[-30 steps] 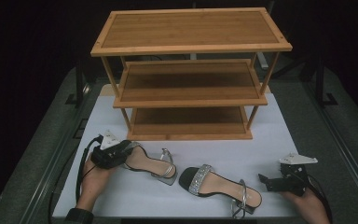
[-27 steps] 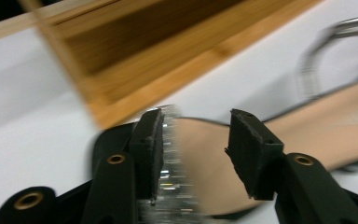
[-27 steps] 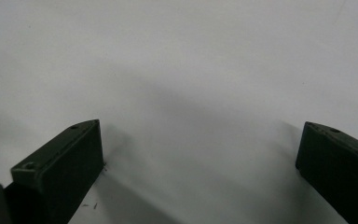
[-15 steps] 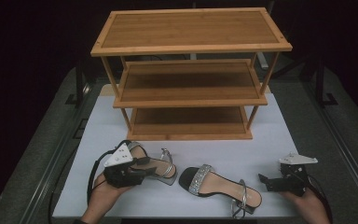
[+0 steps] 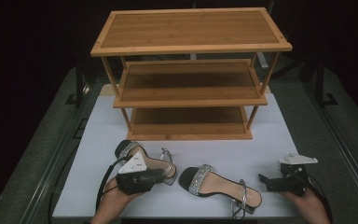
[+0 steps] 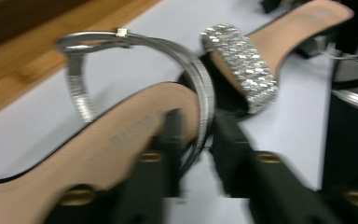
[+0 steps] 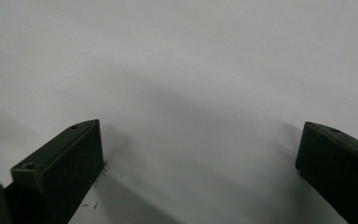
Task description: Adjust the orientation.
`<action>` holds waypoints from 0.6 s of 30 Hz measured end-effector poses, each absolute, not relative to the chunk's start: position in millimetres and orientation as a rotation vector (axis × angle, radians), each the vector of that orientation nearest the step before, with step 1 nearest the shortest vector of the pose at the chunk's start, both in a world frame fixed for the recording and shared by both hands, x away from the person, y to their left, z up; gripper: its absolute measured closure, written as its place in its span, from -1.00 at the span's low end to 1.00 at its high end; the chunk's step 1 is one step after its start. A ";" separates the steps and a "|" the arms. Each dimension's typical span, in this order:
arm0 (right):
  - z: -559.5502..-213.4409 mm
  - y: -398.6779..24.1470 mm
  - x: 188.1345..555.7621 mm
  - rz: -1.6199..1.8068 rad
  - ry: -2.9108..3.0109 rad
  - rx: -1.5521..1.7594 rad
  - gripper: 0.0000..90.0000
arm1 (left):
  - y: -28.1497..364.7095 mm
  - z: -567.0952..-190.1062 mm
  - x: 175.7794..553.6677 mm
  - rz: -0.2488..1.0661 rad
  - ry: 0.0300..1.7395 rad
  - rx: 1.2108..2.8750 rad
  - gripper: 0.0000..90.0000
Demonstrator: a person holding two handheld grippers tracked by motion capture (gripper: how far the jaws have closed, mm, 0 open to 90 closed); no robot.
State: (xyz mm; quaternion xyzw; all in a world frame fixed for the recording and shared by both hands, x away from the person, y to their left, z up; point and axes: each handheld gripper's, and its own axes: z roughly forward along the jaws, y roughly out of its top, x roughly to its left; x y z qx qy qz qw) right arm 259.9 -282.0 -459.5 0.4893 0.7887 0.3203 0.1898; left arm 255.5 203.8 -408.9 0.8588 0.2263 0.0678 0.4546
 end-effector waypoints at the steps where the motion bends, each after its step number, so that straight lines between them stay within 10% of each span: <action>1: -459.5 -282.0 259.9 0.900 2.217 1.375 -0.99 | 203.4 -406.9 253.8 0.190 0.562 2.133 0.83; 18: -459.5 -282.0 259.9 0.901 2.217 1.375 -0.99 | 259.4 -388.3 229.5 0.252 0.689 2.086 0.92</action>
